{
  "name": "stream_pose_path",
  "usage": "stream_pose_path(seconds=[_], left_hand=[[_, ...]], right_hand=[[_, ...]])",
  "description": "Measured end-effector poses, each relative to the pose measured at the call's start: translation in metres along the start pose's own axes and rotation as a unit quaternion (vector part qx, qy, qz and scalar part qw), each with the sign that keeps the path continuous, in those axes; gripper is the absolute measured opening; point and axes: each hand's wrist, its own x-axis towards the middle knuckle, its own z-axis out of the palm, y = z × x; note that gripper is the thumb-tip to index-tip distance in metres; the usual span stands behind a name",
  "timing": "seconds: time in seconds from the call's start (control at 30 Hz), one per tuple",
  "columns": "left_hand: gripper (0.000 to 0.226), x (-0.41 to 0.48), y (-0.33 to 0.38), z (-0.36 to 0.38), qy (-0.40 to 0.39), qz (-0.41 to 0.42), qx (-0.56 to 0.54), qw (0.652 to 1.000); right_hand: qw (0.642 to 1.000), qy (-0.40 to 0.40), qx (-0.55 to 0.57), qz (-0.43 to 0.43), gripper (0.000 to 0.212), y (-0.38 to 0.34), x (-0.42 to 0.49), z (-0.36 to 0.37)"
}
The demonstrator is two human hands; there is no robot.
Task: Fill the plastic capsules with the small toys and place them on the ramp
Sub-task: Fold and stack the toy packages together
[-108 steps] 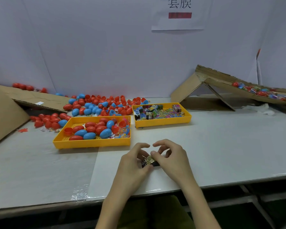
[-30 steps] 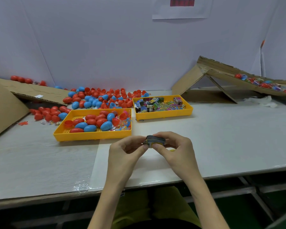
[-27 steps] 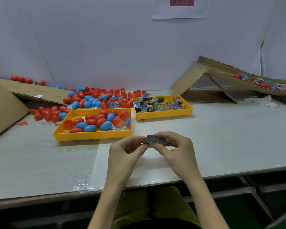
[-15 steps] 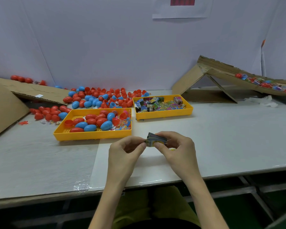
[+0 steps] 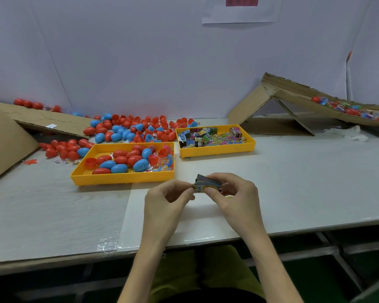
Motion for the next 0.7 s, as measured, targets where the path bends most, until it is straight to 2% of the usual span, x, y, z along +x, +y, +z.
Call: stream_pose_path(seconds=[0.43,0.7], left_hand=[[0.007,0.0024,-0.001,-0.0018,0.045,-0.036,-0.077,0.995],[0.015,0.002,-0.0028,0.0019,0.016,-0.036,0.041,0.998]], right_hand=[[1.0,-0.005,0.017,0.002,0.034,0.0037,0.0005,-0.0003],[1.0,-0.002,0.013,-0.021,0.037,0.003,0.0002,-0.001]])
